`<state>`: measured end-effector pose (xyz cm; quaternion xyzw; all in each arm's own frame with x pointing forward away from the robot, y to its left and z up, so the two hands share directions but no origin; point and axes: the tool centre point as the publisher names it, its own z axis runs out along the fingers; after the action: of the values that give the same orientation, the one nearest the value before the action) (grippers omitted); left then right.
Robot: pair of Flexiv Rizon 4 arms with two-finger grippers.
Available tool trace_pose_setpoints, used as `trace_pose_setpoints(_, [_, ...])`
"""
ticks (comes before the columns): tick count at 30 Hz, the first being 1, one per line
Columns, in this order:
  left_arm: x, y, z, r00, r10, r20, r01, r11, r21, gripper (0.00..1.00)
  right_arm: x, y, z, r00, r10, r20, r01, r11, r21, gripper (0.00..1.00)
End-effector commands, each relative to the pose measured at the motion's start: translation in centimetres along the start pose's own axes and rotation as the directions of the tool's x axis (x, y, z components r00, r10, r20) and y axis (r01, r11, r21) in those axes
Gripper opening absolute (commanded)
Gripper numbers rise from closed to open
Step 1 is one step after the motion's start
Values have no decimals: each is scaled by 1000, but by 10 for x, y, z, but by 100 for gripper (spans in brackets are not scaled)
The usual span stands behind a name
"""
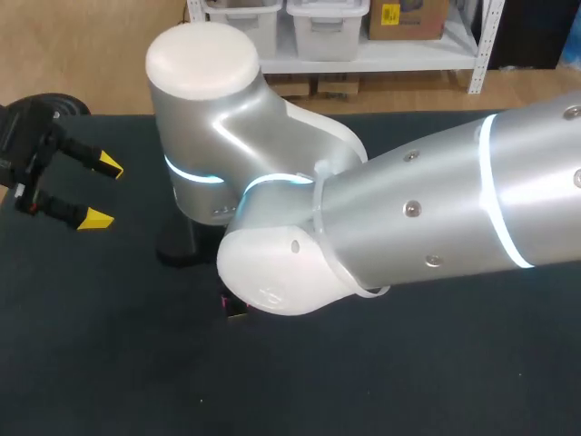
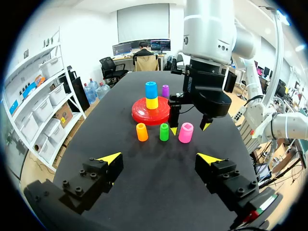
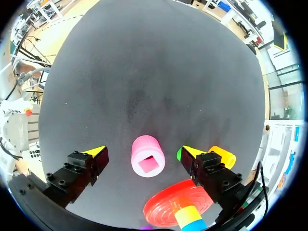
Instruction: Pick up and stack the cylinders on the red base in this order: pink,purple,orange,green
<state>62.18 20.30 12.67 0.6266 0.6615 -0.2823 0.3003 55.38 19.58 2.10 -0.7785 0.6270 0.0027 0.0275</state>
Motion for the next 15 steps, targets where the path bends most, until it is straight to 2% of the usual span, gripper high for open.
trace_pose_setpoints(1, [1,0,0,1000,3,3,-3,1000,-2,100,2,-1,1,1000,3,0,-3,1000,-1,100])
trace_pose_setpoints(14, [1,0,0,1000,3,3,-3,1000,-2,100,10,-7,3,1000,11,-5,-11,1000,-10,100])
trace_pose_setpoints(15, [1,0,0,1000,3,3,-3,1000,-2,100,11,-7,4,1000,14,-5,-14,1000,-13,90])
